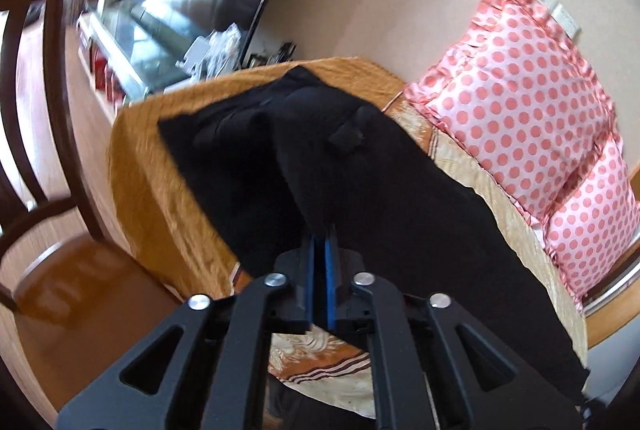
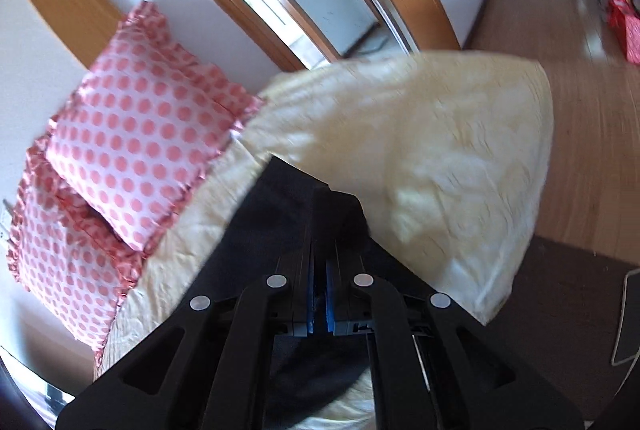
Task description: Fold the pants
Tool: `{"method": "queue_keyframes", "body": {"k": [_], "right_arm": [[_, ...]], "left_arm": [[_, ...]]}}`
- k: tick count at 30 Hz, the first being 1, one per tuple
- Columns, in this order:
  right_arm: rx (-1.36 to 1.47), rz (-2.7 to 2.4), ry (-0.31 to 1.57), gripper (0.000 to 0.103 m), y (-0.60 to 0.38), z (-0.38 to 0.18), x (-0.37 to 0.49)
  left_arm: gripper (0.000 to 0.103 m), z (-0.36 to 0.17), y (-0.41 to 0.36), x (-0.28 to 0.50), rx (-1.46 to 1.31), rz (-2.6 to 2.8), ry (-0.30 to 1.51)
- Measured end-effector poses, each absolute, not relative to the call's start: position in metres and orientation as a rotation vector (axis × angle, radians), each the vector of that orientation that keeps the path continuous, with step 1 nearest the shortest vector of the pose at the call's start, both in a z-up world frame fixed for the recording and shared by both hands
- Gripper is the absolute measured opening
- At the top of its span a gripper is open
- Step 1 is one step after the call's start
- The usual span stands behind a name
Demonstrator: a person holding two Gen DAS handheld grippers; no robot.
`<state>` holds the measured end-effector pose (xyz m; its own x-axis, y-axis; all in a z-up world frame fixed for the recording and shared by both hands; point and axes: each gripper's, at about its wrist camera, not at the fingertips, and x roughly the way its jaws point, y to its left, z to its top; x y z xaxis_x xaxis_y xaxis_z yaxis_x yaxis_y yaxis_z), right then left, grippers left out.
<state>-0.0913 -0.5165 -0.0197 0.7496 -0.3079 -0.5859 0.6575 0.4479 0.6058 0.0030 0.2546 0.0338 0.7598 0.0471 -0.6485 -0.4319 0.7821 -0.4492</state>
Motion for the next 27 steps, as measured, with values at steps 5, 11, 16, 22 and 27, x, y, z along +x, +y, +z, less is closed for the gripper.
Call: {"method": "queue_keyframes", "body": {"k": [5,11,16,22,27], "right_arm": [[0.924,-0.619,0.437,0.004,-0.515,-0.023,-0.095],[0.914,-0.624,0.443,0.004,-0.513,-0.022,-0.090],[0.916,-0.622,0.441,0.004,-0.514,-0.023,-0.089],[0.900,-0.622,0.444,0.004,-0.513,-0.023,-0.089],[0.896,-0.618,0.447,0.004,-0.513,-0.026,-0.087]], "left_arm": [[0.060,0.032,0.276,-0.018,-0.763,0.338,0.541],[0.061,0.040,0.312,0.012,-0.912,0.245,0.574],[0.046,0.021,0.340,0.044,-1.076,0.196,0.660],[0.006,0.057,0.323,0.042,-0.683,0.334,0.599],[0.008,0.026,0.317,0.054,-0.523,0.422,0.730]]}}
